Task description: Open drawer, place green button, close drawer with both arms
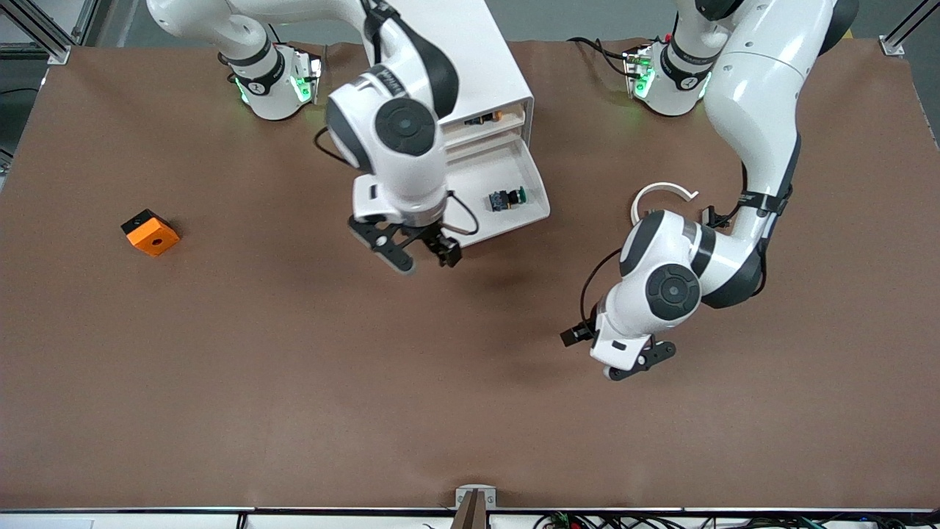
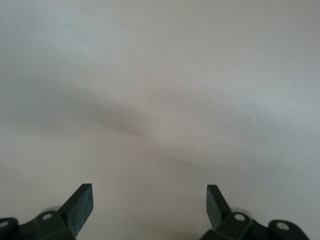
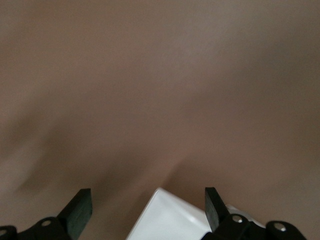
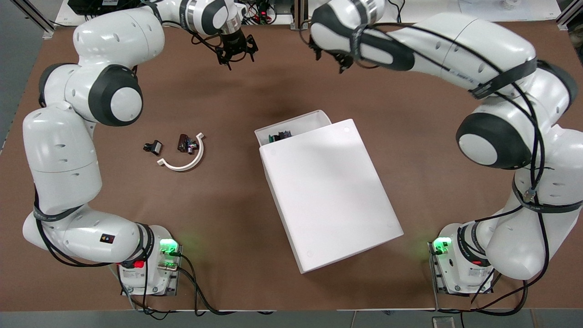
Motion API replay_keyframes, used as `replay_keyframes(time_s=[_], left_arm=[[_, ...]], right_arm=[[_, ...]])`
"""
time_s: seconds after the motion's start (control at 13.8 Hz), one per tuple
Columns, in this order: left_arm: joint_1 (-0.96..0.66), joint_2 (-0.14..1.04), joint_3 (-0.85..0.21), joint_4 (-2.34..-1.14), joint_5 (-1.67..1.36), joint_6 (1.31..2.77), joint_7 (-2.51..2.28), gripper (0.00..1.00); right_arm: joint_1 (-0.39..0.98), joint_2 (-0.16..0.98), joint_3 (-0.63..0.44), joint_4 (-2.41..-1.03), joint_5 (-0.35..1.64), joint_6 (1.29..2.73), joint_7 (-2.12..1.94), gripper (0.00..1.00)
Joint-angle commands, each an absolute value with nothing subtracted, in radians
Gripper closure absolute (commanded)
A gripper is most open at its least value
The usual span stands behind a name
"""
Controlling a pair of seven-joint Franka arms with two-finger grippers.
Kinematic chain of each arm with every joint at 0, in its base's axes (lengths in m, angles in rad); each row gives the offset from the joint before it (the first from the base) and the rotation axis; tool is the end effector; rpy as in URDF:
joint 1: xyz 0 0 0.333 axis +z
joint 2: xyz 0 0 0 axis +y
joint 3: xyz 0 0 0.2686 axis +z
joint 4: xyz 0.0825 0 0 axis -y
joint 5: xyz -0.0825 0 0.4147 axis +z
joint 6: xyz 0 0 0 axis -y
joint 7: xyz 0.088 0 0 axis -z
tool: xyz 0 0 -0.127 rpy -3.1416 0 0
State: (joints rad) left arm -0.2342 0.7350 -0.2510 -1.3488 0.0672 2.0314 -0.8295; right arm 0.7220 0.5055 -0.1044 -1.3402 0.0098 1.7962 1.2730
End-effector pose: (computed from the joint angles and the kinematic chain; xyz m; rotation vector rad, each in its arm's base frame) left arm 0.6572 -0.3094 0.2261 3.0177 0.5700 -0.1391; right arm 0.5681 0.4180 0.3652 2.9202 -0.9775 0.0093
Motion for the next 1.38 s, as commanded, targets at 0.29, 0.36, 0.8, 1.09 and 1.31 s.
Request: replay_keyframes(time_s=[0.29,0.36,0.8,1.09,1.31], left_arm=[[-0.370,0.724,-0.253,-1.374,0.090,2.023,-0.908,0.00],[-0.394,0.724,-0.253,-1.393,0.091,2.023,-0.916,0.00],[-0.485,0.727,-0.255,-1.459,0.089,2.034,-0.963,0.00],[-0.543,0.738,-0.253,-1.508,0.092,2.039,-0.965,0.00],[-0.569,0.730,-0.258,-1.569,0.167,2.094,-0.962,0.00]], right_arm=[[0.447,0.390,-0.089,-1.358,0.014,1.635,0.742,0.00],[0.410,0.374,-0.089,-1.359,0.014,1.619,0.667,0.00],[0.155,0.295,-0.091,-1.361,0.006,1.566,0.169,0.00],[0.046,0.233,-0.091,-1.362,0.006,1.519,0.052,0.00],[0.017,0.204,-0.092,-1.362,-0.008,1.496,-0.013,0.00]])
